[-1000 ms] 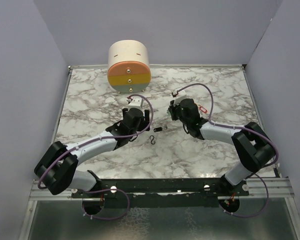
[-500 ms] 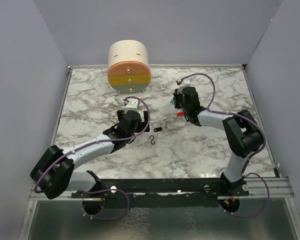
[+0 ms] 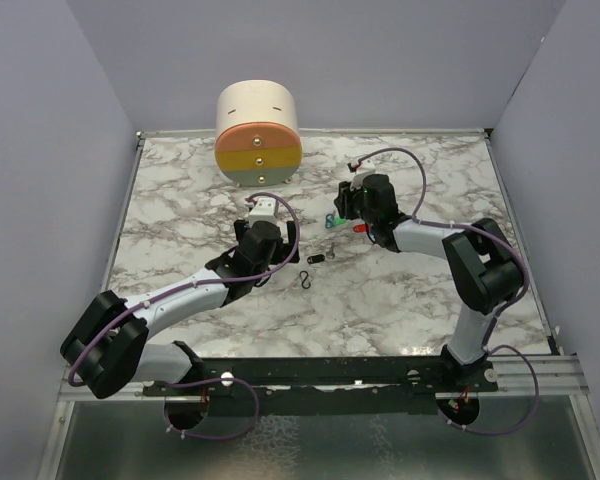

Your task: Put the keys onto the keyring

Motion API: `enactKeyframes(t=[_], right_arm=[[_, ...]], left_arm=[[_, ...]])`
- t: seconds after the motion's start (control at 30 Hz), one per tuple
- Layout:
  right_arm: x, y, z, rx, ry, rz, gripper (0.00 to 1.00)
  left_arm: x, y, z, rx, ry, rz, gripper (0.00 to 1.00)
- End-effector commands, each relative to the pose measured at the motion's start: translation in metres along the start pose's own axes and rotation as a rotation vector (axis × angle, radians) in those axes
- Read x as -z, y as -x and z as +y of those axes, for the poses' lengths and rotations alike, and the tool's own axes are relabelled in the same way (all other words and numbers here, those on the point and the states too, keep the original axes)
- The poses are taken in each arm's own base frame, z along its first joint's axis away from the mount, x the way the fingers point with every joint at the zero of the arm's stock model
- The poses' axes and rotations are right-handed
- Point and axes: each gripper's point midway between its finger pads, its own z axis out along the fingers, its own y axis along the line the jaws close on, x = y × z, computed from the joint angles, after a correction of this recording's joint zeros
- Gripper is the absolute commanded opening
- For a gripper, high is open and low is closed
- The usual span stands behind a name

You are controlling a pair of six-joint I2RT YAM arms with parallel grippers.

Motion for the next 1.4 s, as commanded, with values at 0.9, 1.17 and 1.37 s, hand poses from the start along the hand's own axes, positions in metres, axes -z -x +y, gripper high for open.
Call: enactKeyframes(t=[0.9, 1.17, 1.37], right_arm=[[0.094, -0.079, 0.085, -0.063, 0.147, 0.278, 0.40], [0.109, -0.092, 0.085, -0.080, 0.159, 0.280, 0.43], [0.109, -0.096, 0.083, -0.107, 0.141, 0.287, 0.45]], left_arm=[[0.000, -0.066, -0.018, -0.015, -0.065, 0.122, 0.91], [0.002, -0.067, -0.014, -0.010, -0.048, 0.111, 0.91], [0.002, -0.069, -0.012, -0.013, -0.041, 0.115, 0.91]])
